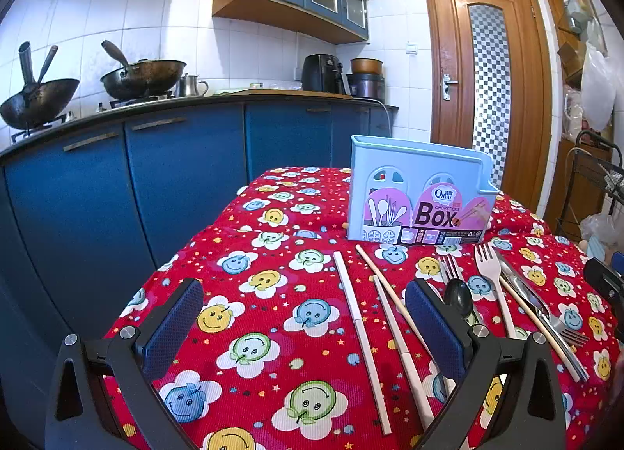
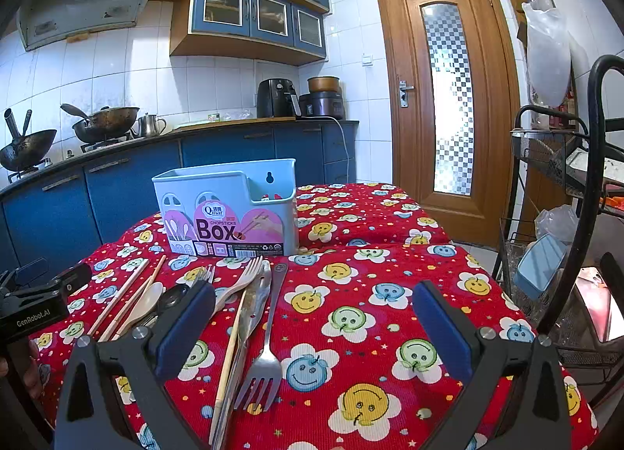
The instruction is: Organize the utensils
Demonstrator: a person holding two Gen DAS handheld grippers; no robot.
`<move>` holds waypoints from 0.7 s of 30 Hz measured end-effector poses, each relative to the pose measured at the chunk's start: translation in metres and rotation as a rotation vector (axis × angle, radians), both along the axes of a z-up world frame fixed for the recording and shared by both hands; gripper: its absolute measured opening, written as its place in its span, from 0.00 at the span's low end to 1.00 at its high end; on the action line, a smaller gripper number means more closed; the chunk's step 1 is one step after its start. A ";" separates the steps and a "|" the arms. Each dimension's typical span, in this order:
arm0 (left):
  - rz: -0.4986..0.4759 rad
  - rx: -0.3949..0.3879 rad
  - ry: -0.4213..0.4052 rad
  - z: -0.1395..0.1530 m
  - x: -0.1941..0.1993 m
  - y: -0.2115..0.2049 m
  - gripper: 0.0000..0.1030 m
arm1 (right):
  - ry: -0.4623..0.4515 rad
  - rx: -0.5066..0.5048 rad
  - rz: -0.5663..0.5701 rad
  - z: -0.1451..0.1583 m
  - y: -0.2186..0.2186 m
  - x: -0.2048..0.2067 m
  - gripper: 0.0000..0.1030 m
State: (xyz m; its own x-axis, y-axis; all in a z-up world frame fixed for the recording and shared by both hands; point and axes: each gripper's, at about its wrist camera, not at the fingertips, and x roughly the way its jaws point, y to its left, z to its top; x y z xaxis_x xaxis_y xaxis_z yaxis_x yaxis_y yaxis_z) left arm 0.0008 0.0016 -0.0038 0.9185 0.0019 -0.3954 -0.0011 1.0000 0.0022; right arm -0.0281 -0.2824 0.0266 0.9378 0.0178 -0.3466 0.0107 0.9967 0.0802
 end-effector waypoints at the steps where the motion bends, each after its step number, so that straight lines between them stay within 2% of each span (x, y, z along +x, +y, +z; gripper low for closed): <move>1: 0.000 0.000 0.000 0.000 0.000 0.000 1.00 | 0.000 0.000 0.000 0.000 0.000 0.000 1.00; 21: 0.001 0.000 -0.001 0.000 0.000 0.000 1.00 | 0.001 0.001 0.000 0.000 0.000 0.000 1.00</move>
